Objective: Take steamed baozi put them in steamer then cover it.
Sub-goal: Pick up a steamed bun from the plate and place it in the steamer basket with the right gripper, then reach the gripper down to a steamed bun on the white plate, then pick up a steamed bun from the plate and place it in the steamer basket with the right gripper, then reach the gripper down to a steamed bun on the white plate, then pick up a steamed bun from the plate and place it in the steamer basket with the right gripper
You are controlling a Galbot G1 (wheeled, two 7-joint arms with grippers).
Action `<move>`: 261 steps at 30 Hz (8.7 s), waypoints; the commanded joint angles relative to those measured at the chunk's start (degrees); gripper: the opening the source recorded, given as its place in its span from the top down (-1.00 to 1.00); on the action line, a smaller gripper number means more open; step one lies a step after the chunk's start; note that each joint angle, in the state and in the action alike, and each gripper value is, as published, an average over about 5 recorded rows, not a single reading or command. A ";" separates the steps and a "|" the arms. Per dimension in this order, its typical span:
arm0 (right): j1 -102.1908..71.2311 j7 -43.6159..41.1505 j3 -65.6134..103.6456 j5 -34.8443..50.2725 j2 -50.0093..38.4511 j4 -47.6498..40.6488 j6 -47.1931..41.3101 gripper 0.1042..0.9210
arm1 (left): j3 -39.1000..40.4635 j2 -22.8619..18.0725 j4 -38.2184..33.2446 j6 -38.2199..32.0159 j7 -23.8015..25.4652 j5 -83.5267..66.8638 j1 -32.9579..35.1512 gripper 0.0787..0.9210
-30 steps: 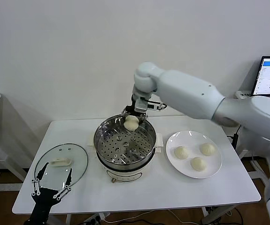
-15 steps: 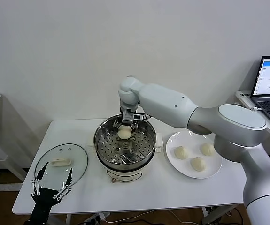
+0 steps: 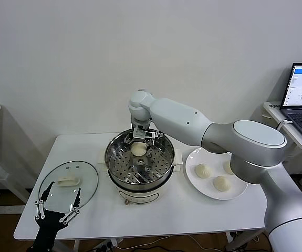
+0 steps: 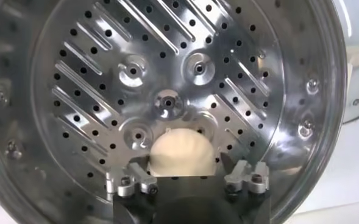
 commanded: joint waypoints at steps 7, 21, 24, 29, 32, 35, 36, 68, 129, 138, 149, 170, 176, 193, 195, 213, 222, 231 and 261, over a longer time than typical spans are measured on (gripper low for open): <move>9.81 -7.25 3.49 24.34 -17.88 14.25 -18.05 -0.76 | 0.07 0.26 0.04 0.14 0.11 0.02 -0.66 -0.77; 10.99 -5.11 -15.91 46.33 -40.92 10.31 -38.86 -0.76 | 1.32 0.43 -0.37 0.27 0.05 0.51 -0.99 -0.77; 7.37 -2.89 -17.36 44.60 -40.62 10.02 -38.91 -0.76 | 1.35 0.29 -0.51 0.23 0.00 0.58 -0.72 -0.77; 1.75 -0.03 -17.34 42.16 -38.05 8.38 -39.17 -0.76 | 1.30 0.09 -0.11 0.02 -0.06 0.72 -0.27 -0.77; 0.11 0.46 -17.39 41.00 -37.03 8.18 -39.48 -0.76 | 1.30 0.03 -0.03 -0.07 -0.06 0.79 -0.15 -0.77; -1.16 1.53 -17.39 39.96 -36.16 7.61 -39.81 -0.76 | 1.32 -0.09 0.04 -0.08 -0.08 0.82 -0.18 -0.77; -1.52 2.07 -17.36 39.91 -35.90 7.33 -40.00 -0.76 | 1.34 -0.13 0.08 -0.08 -0.08 0.85 -0.19 -0.77; -8.05 9.57 -12.61 37.11 -29.82 0.55 -41.01 -0.55 | 0.56 -0.15 0.77 -1.17 -0.02 0.79 0.15 -0.77; 19.48 12.18 -31.00 62.44 4.22 13.91 -55.14 -0.36 | 1.02 1.00 1.45 -0.56 -0.95 -1.11 -2.98 -0.77; 16.01 14.87 -31.01 62.38 5.88 12.87 -55.82 -0.38 | 0.91 0.82 1.37 -0.69 -0.95 -1.11 -2.98 -0.77; 14.10 16.00 -30.98 61.64 6.28 11.91 -55.85 -0.54 | 0.64 0.56 1.53 -1.02 -1.05 -1.12 -2.94 -0.77; 21.54 -3.36 -12.62 42.04 -31.47 26.79 -43.94 -0.76 | 1.40 0.53 1.65 -0.66 -1.10 -0.87 -3.21 -0.77; 16.99 -9.62 -10.74 39.38 -43.18 21.57 -38.39 -0.76 | 1.93 0.06 1.44 -0.46 -1.14 -0.18 -2.95 -0.77; -4.20 -1.03 -11.75 29.87 -48.14 12.85 -30.34 -0.76 | 2.76 -0.69 1.22 -0.48 -1.15 1.58 -1.12 -0.77; -4.91 -0.24 -11.81 29.75 -47.46 12.30 -30.39 -0.76 | 3.11 -0.87 1.60 -0.53 -1.12 1.92 -1.05 -0.77; -9.23 5.54 -11.60 29.94 -41.82 10.18 -32.61 -0.76 | 3.40 -0.84 2.32 -0.88 -1.15 2.54 -0.93 -0.77; -9.75 6.55 -11.58 29.38 -41.12 9.52 -33.43 -0.76 | 3.24 -1.01 1.87 -1.01 -1.18 2.50 -0.93 -0.77; -8.78 6.72 -11.81 28.95 -42.36 11.87 -34.42 -0.44 | 3.09 -1.13 2.03 -1.34 -1.18 2.43 -0.87 -0.77; 25.02 -0.95 -13.81 27.33 -19.10 32.89 -5.95 -0.36 | 2.35 0.13 0.24 -1.20 -1.36 1.76 -0.79 -0.77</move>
